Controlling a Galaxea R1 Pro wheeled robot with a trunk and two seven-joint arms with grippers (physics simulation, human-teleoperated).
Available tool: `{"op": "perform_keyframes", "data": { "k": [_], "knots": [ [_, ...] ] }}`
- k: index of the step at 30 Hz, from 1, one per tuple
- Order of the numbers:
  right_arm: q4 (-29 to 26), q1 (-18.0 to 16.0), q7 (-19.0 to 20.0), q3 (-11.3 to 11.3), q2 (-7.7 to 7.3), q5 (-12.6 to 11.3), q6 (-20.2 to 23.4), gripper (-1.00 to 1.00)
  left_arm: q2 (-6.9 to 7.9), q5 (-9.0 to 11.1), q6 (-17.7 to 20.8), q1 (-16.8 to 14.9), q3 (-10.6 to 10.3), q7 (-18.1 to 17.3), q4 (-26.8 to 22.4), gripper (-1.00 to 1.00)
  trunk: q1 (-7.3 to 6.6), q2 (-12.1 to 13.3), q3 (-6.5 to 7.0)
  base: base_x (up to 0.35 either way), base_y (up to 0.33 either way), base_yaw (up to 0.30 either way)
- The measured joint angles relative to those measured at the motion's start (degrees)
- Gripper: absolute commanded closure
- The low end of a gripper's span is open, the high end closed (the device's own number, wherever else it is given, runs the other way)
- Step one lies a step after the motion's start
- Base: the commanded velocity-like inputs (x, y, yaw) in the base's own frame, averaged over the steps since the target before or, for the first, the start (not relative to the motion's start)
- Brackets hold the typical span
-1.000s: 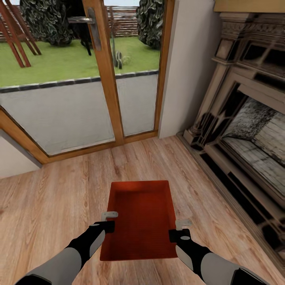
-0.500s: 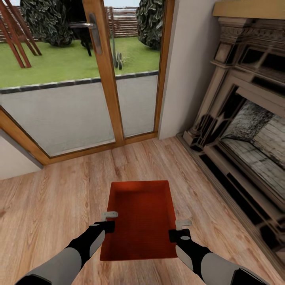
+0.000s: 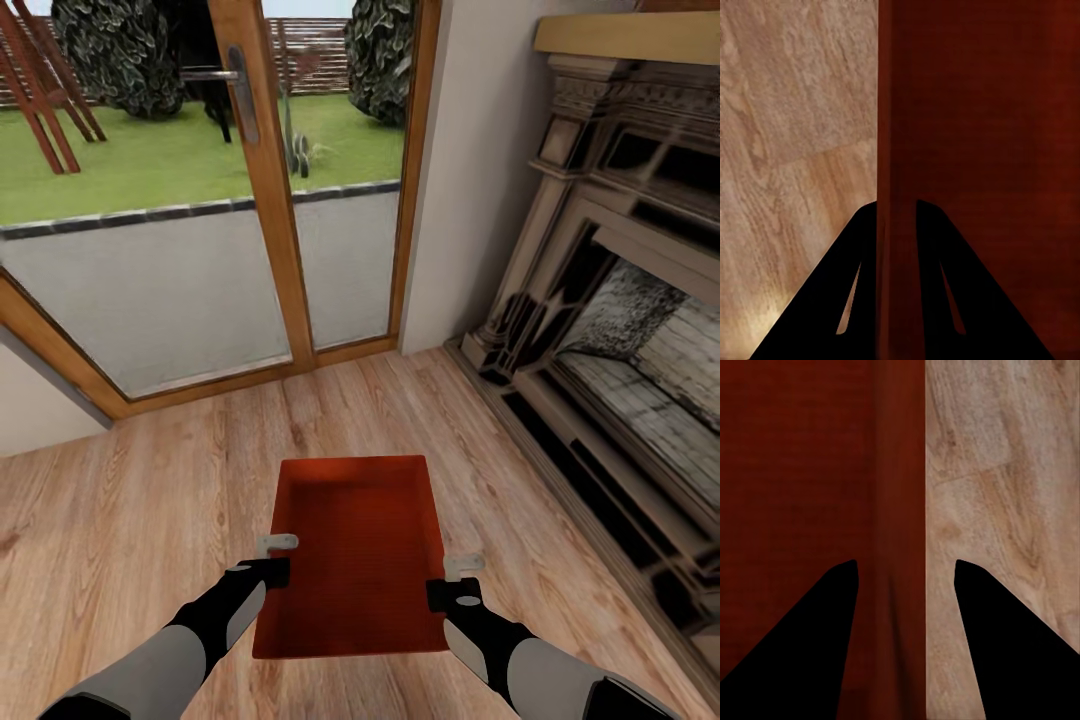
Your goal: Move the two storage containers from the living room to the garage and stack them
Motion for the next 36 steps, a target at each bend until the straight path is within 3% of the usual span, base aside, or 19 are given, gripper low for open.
{"op": "perform_keyframes", "data": {
  "k": [36],
  "knots": [
    [0.0,0.0,0.0,0.0,0.02,0.0,0.0,1.0,0.01,0.0,0.0,0.0,0.0,0.0,0.0,1.0,-7.91,14.4,6.47,0.0,0.0,0.0]
  ]
}}
